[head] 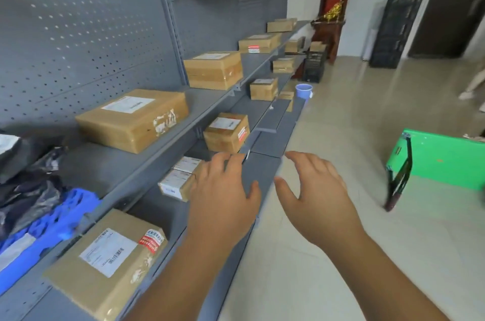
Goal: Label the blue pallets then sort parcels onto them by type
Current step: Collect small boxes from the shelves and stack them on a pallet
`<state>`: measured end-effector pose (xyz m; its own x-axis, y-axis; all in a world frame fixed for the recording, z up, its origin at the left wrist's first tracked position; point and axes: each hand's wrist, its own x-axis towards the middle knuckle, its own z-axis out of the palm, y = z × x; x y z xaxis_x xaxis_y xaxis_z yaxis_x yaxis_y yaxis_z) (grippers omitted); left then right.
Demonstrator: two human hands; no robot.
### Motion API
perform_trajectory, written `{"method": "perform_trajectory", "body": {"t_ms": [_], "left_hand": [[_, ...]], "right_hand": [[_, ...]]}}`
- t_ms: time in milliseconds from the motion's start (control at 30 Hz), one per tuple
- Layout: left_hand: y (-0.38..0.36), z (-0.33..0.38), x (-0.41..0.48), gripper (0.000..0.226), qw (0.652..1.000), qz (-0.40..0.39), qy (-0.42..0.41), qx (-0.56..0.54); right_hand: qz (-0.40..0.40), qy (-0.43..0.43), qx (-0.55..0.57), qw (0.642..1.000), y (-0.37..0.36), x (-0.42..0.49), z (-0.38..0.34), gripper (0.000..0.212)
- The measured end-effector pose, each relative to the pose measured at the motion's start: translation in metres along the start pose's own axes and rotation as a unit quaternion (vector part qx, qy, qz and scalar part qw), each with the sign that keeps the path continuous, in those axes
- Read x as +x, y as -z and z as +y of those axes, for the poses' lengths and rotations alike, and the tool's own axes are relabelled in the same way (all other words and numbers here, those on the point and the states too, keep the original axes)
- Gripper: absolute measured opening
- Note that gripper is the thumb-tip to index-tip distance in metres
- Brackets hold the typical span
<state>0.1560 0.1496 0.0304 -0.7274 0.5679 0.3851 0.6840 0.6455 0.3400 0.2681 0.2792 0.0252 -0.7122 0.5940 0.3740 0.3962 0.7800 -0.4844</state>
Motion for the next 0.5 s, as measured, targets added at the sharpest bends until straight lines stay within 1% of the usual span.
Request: {"method": "perform_trajectory", "body": {"t_ms": [233,500], "left_hand": [[-0.078,0.021,0.074,0.056,0.996,-0.067,-0.046,-0.032],[-0.135,0.017,0.198,0.054,0.991,-0.082,-0.087,-0.063]], "right_hand": [[0.005,-0.069,-0.041,0.997,-0.016,0.052,0.056,0.052],[0.013,-0.095,-0.086,0.992,-0.051,0.168,0.083,0.053]]}}
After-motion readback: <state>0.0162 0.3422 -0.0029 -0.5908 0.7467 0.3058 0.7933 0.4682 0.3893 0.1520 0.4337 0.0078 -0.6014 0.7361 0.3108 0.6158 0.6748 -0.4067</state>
